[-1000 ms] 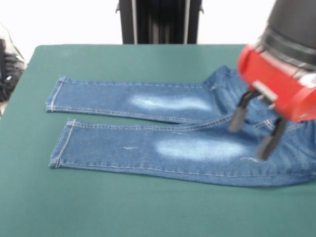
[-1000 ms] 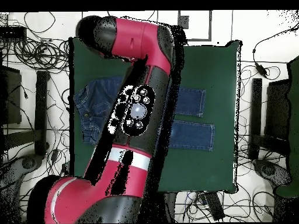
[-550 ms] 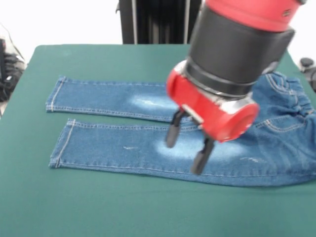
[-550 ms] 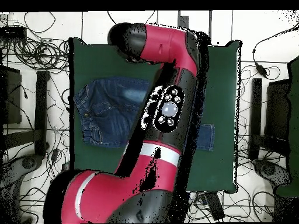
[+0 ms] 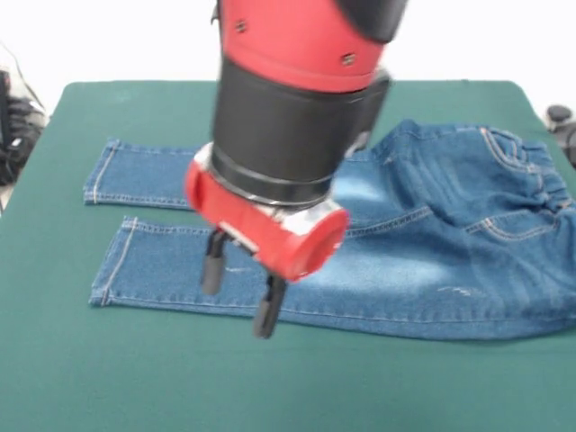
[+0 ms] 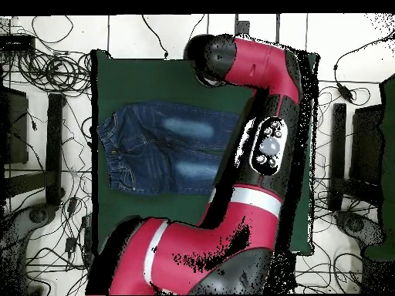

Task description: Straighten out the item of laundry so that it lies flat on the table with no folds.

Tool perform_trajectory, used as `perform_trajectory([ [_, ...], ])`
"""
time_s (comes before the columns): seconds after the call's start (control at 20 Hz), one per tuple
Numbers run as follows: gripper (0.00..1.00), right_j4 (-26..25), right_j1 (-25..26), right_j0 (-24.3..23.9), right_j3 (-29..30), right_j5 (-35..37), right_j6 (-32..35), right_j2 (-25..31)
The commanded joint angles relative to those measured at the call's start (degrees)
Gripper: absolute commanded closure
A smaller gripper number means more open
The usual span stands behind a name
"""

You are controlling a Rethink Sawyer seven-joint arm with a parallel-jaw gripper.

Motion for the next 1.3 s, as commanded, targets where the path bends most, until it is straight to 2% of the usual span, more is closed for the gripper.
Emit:
perform_trajectory([
  [0.05,0.00,-4.61,1.61,-2.12,6.93,-2.06,-25.88,12.59],
  [0.3,0.00,-7.56,1.22,-4.43,7.65,-2.12,-29.61,14.87],
  [0.65,0.00,-9.93,1.28,-6.61,9.31,-1.31,-31.14,18.23],
  [1.05,0.00,-12.86,-0.49,-7.85,10.31,3.36,-31.71,19.54],
  [1.3,0.00,-14.56,-1.18,-9.18,11.08,5.20,-34.83,21.15],
])
